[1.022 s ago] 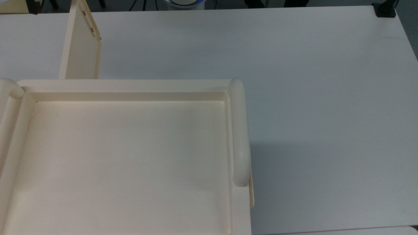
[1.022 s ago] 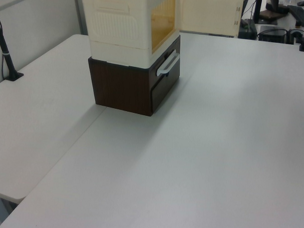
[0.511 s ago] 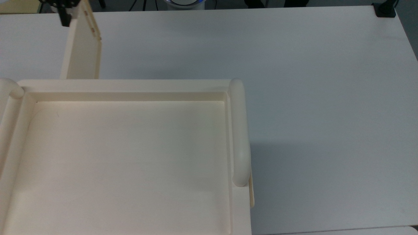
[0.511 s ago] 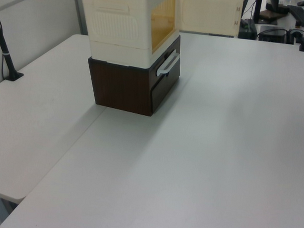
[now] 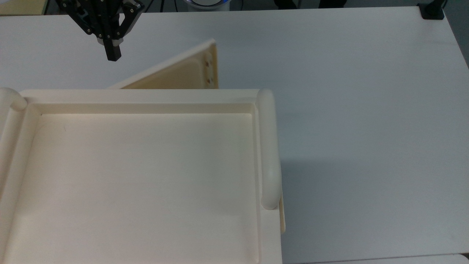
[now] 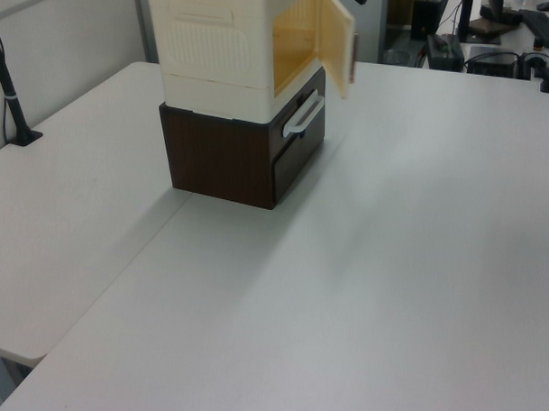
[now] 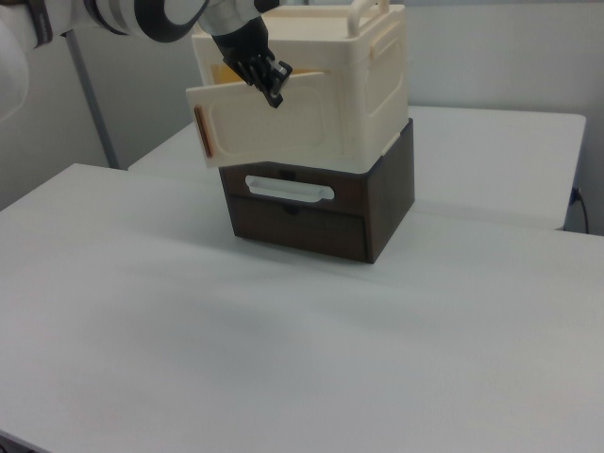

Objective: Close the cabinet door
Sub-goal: 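Push the door with the gripper, swinging it toward the cabinet front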

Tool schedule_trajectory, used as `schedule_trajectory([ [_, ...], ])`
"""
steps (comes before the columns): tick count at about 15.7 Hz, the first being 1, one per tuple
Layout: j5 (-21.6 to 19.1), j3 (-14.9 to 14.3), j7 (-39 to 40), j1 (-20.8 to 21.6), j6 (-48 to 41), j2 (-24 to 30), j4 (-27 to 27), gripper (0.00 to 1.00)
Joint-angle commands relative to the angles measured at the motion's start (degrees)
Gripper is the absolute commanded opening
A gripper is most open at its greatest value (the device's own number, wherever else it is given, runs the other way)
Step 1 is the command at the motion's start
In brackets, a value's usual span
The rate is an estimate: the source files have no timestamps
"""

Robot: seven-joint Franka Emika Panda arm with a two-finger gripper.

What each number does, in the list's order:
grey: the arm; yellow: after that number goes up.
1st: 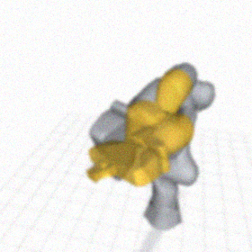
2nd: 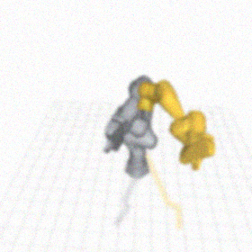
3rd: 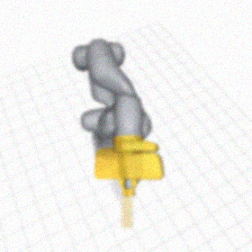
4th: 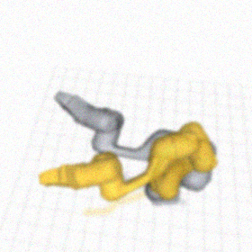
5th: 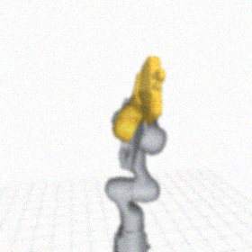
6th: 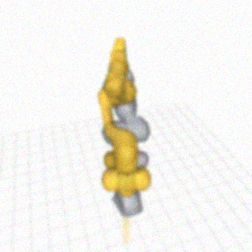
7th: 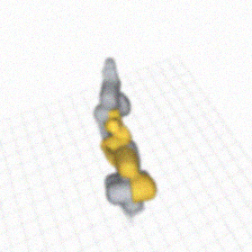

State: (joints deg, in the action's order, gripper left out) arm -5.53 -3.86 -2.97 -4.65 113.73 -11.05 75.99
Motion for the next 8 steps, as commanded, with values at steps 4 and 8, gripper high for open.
schedule_trajectory([
  [4,-1.14,-0.18,-0.37,0.52,3.76,-1.68,0.83,0.00],
  [8,-1.32,-0.09,-0.55,2.72,14.84,-3.80,1.26,0.00],
])
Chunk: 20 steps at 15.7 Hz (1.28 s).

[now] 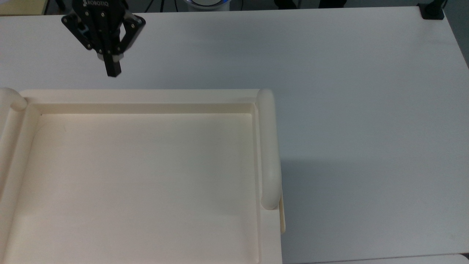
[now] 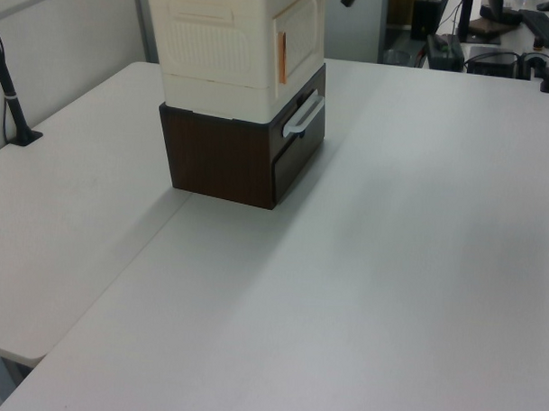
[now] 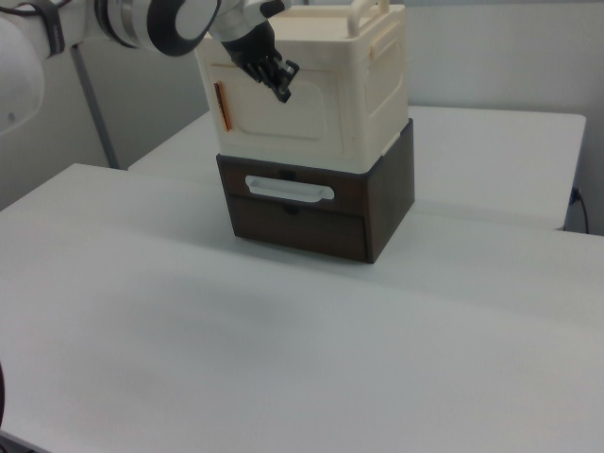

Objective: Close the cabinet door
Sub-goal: 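Push the door with the gripper, swinging it toward the cabinet front, then press the door flush against the cabinet front with the gripper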

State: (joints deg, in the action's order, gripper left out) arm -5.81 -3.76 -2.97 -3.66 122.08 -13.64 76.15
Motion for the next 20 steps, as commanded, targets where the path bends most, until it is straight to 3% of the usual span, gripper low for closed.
schedule_trajectory([
  [1,-0.96,-0.19,-0.54,1.90,7.98,-2.08,1.02,0.00],
  [5,-0.87,-0.19,-0.02,2.95,15.72,-4.46,1.02,0.00],
  [12,-0.60,-0.19,3.04,3.13,14.42,-3.77,1.81,0.00],
  [16,0.01,-0.37,9.03,2.95,2.32,-1.92,3.48,0.00],
  [20,7.47,-0.28,8.86,4.09,-10.86,-0.86,3.75,0.00],
])
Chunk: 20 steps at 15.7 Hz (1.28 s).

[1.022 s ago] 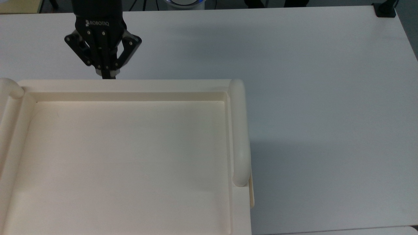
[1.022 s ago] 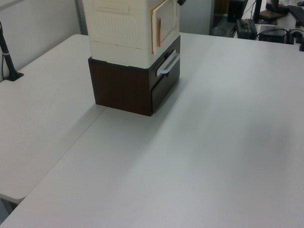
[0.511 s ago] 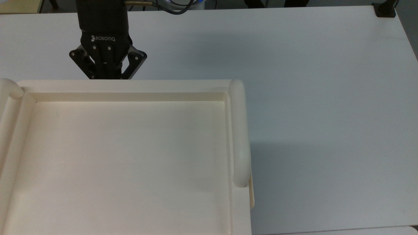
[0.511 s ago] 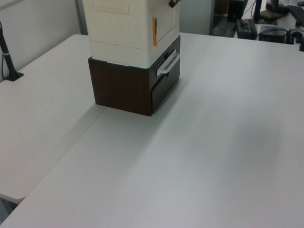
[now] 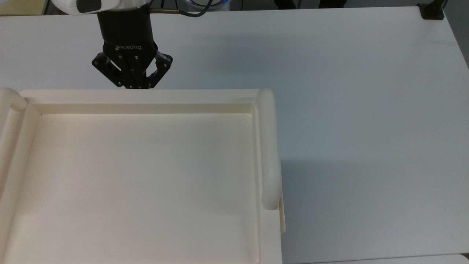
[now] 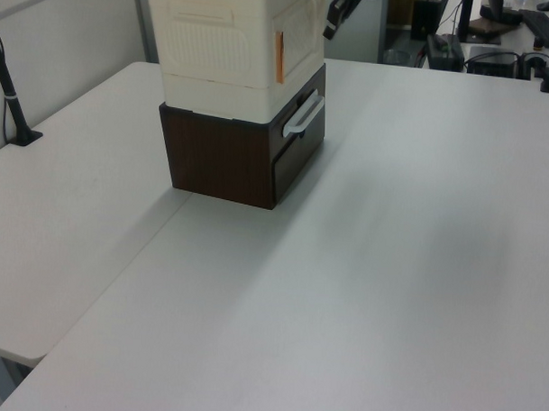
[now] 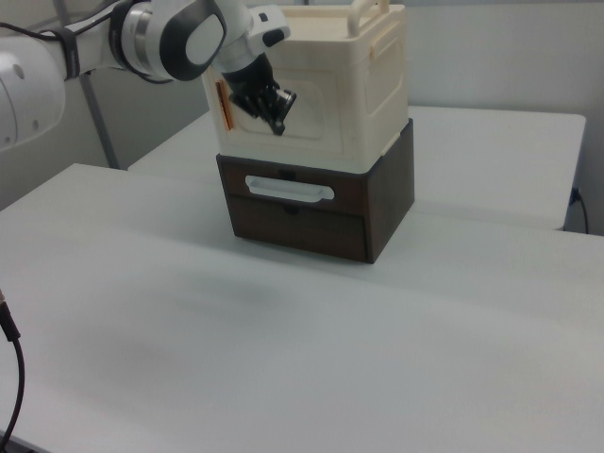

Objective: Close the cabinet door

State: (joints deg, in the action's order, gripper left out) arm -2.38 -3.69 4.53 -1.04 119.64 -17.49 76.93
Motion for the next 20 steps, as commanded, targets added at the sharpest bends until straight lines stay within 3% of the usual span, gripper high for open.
schedule_trajectory([
  [1,5.36,-0.36,1.19,2.78,-11.68,3.08,2.97,0.00],
  [3,7.38,-0.36,0.84,4.20,-16.79,4.47,4.54,0.00],
  [8,7.57,-0.88,0.48,7.36,-24.35,9.57,9.55,0.00],
  [10,7.48,-0.88,0.40,7.72,-27.52,10.72,9.65,0.06],
  [11,7.48,-0.88,0.48,7.72,-28.58,11.24,9.65,0.14],
  [13,7.48,-0.88,0.48,7.54,-29.11,11.60,9.73,0.42],
  [15,7.48,-0.88,0.22,7.11,-29.11,11.69,9.65,0.83],
  [17,7.57,-0.88,-1.26,7.01,-29.11,11.60,9.73,1.00],
  [20,7.57,-0.88,-4.34,7.02,-28.85,11.43,9.73,1.00],
])
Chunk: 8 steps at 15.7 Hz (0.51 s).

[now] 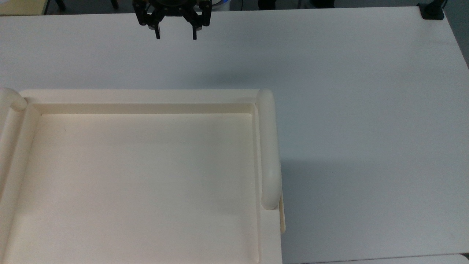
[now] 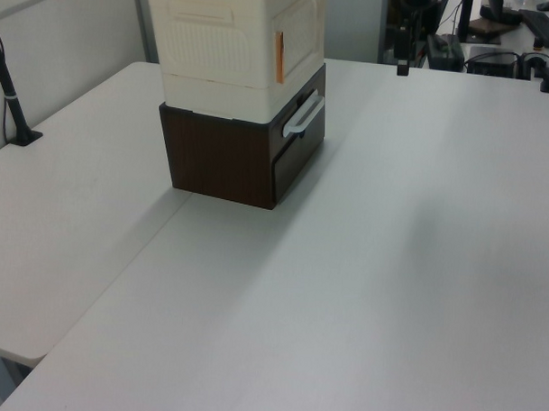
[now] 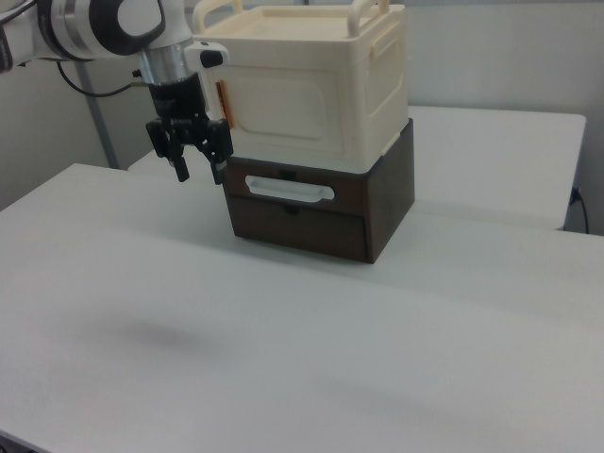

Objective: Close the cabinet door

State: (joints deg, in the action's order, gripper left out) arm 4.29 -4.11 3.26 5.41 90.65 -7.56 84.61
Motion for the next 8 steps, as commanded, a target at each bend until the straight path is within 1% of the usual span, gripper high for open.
schedule_trajectory([
  [1,0.98,-0.46,-3.09,0.39,0.14,1.49,1.96,1.00],
  [8,0.90,-0.64,-3.09,0.21,-0.04,1.49,1.70,1.00],
])
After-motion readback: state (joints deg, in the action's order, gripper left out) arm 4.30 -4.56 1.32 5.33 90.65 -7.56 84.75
